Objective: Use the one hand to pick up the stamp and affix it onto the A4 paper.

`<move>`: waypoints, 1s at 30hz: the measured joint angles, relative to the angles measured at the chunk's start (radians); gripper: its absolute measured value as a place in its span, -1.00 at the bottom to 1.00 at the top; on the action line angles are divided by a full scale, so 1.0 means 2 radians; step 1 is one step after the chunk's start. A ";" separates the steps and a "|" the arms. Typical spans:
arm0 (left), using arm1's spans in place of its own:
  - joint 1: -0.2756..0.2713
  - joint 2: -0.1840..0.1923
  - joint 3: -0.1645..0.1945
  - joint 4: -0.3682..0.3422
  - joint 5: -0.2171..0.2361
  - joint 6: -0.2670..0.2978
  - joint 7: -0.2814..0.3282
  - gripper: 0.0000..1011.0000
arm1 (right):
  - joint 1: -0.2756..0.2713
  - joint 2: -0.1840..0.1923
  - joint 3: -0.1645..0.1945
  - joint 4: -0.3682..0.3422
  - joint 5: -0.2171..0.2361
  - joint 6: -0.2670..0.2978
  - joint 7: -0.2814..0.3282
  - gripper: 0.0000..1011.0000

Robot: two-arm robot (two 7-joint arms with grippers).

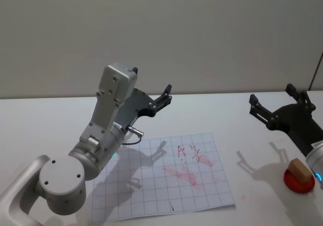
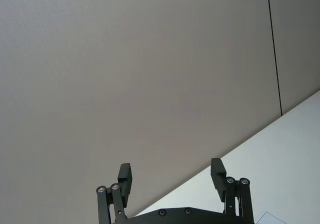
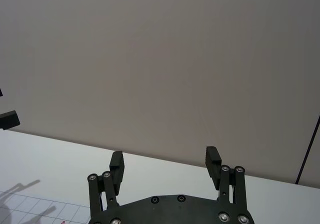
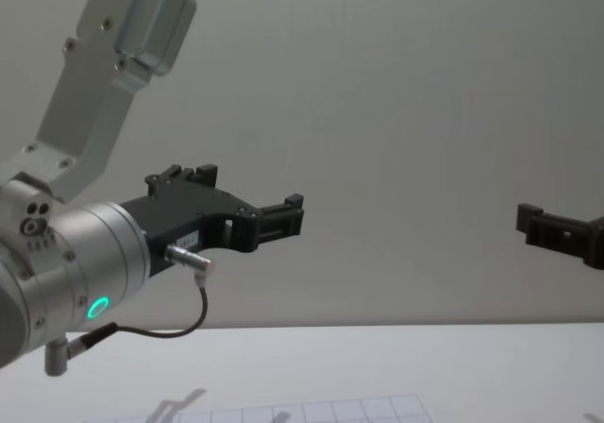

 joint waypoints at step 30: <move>0.000 0.000 0.000 0.000 0.000 0.000 0.000 0.98 | 0.000 0.000 0.000 0.000 0.000 0.000 0.000 0.98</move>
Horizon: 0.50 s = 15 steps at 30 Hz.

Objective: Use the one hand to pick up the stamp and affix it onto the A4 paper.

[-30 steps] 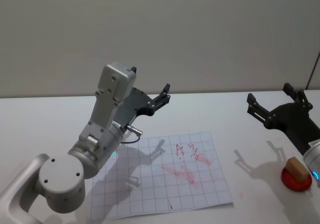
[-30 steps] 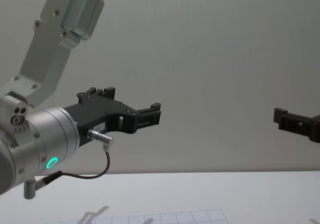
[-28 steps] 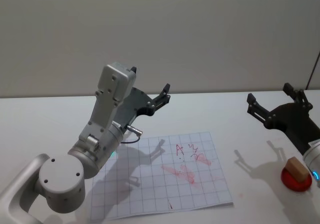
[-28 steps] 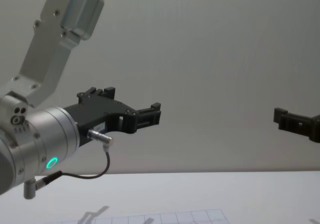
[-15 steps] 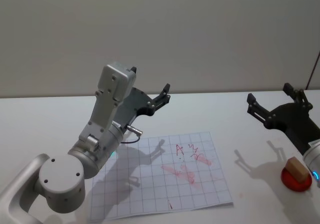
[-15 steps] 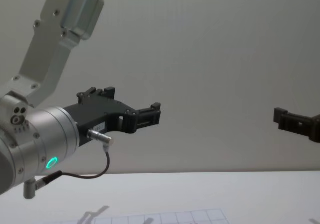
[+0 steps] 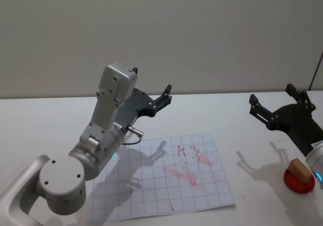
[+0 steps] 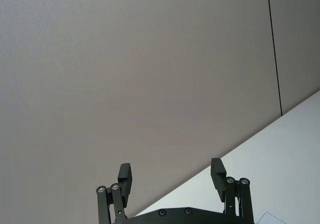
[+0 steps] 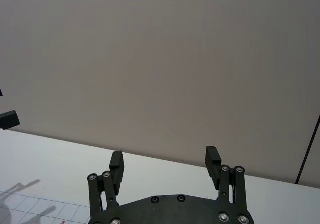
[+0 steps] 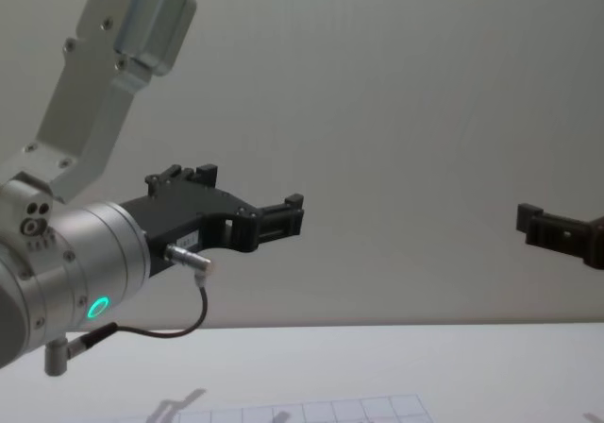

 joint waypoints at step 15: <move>0.000 0.000 0.000 0.000 0.000 0.000 0.000 0.98 | -0.031 0.026 0.014 -0.017 0.018 -0.008 -0.002 0.98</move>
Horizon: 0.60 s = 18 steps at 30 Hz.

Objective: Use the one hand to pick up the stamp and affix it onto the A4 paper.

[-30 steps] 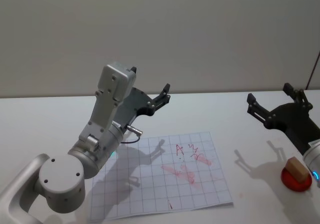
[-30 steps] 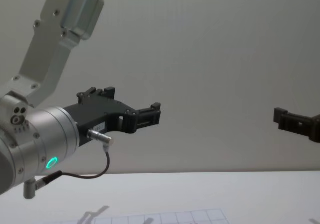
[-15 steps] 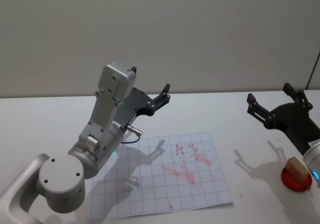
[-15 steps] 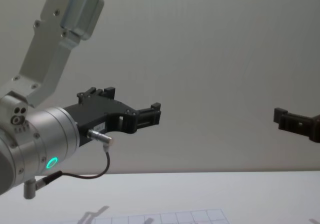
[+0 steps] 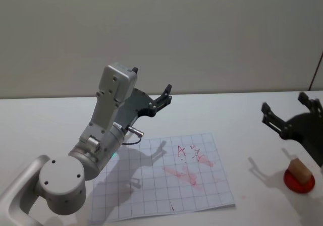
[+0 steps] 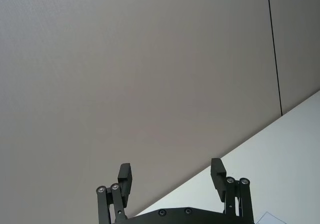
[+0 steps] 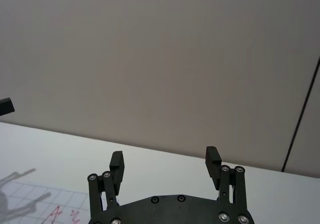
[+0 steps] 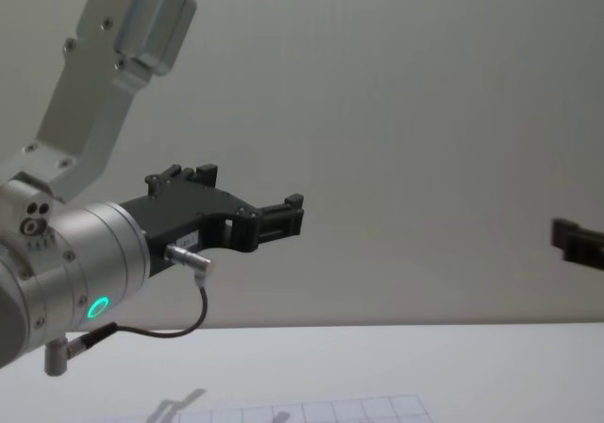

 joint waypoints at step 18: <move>0.000 0.000 0.000 0.000 0.000 0.000 0.000 0.98 | -0.096 0.073 0.038 -0.043 0.049 0.009 -0.007 0.98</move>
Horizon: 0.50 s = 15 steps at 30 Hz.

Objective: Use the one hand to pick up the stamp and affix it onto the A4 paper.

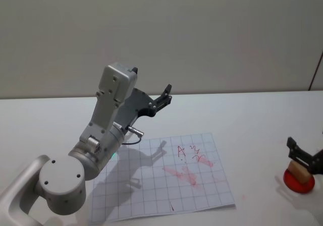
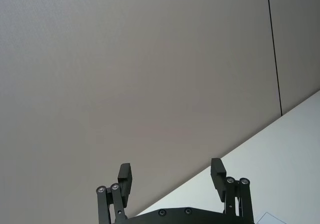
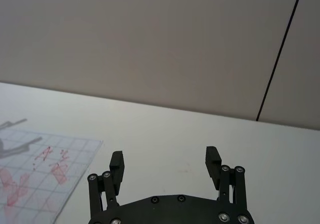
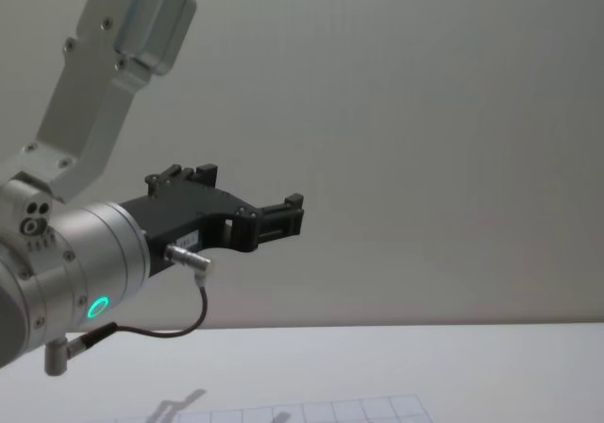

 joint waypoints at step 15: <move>0.000 0.000 0.000 0.000 0.000 0.000 0.000 0.98 | -0.008 0.014 0.002 0.018 -0.013 0.063 0.017 0.98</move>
